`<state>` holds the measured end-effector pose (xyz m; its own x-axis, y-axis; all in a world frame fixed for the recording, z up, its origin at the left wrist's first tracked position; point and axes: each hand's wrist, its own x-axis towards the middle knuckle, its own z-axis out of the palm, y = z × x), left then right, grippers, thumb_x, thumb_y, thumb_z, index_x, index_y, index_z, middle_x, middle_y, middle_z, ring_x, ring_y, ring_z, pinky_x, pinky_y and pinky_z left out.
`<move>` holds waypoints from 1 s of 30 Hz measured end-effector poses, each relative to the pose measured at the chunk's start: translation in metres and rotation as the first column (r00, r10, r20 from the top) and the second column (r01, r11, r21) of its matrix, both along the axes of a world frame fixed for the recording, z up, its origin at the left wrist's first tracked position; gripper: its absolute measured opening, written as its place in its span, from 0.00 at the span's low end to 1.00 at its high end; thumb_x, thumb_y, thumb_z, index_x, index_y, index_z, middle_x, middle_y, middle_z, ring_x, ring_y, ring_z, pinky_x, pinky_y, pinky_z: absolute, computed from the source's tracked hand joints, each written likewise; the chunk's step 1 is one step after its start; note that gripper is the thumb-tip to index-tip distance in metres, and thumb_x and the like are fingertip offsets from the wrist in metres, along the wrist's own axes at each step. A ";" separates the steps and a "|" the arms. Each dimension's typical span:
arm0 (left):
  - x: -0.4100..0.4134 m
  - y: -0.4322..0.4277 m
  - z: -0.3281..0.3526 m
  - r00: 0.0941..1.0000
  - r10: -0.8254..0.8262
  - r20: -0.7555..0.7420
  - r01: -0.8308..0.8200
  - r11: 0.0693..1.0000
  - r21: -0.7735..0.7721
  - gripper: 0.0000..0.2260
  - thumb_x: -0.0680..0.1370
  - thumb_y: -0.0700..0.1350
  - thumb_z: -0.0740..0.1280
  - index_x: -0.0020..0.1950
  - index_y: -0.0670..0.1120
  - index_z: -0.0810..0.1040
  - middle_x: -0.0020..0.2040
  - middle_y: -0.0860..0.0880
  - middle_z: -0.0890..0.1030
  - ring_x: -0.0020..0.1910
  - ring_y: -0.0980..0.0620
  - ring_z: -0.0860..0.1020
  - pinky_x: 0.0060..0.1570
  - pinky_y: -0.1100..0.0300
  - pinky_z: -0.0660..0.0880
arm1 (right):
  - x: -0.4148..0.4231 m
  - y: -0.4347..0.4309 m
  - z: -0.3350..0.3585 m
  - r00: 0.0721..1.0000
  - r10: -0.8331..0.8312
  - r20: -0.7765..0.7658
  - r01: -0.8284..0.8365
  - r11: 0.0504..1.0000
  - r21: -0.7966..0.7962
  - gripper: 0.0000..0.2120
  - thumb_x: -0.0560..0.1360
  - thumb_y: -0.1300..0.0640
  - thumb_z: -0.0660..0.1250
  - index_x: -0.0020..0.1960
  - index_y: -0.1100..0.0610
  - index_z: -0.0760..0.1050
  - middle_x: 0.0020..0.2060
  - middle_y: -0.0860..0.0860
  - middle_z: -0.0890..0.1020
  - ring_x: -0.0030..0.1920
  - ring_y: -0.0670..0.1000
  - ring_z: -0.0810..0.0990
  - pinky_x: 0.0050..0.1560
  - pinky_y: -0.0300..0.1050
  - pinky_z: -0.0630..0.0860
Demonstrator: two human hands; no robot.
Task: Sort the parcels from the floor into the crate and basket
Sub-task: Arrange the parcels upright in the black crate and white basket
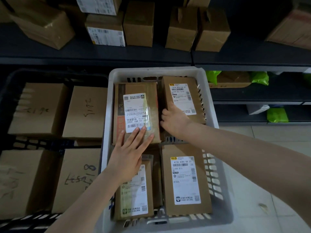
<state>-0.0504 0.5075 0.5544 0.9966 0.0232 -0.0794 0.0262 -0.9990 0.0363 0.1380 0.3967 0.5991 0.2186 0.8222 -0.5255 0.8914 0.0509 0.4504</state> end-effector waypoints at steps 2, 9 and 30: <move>0.001 0.000 0.001 1.000 0.010 0.000 -0.010 1.000 -0.010 0.39 0.68 0.49 0.72 0.76 0.50 0.58 0.75 0.43 0.63 0.74 0.43 0.62 0.70 0.36 0.57 | 0.007 -0.005 0.009 0.999 0.039 -0.037 -0.037 0.998 0.052 0.20 0.74 0.54 0.67 0.66 0.54 0.72 0.62 0.53 0.75 0.67 0.56 0.66 0.72 0.63 0.49; 0.042 -0.025 0.044 0.933 0.329 0.148 -0.186 0.790 -0.584 0.14 0.74 0.39 0.65 0.59 0.42 0.78 0.57 0.45 0.77 0.54 0.48 0.77 0.56 0.51 0.76 | 0.018 -0.035 0.008 0.249 -0.316 -0.915 0.943 0.296 0.154 0.29 0.73 0.62 0.64 0.72 0.48 0.65 0.76 0.52 0.58 0.77 0.53 0.53 0.75 0.54 0.55; 0.189 -0.041 0.004 0.571 0.356 -0.739 -0.747 -0.146 -0.648 0.19 0.81 0.48 0.60 0.71 0.45 0.64 0.65 0.45 0.76 0.63 0.44 0.74 0.65 0.45 0.70 | 0.003 -0.031 -0.009 -0.551 0.598 -0.582 0.038 -0.679 -0.733 0.21 0.76 0.53 0.68 0.67 0.57 0.70 0.60 0.55 0.76 0.58 0.57 0.74 0.58 0.50 0.74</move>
<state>0.1390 0.4661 0.5585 0.5791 0.2784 -0.7663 0.7493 0.1886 0.6348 0.1410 0.3655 0.5904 0.3490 -0.2040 -0.9147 -0.8646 0.3063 -0.3982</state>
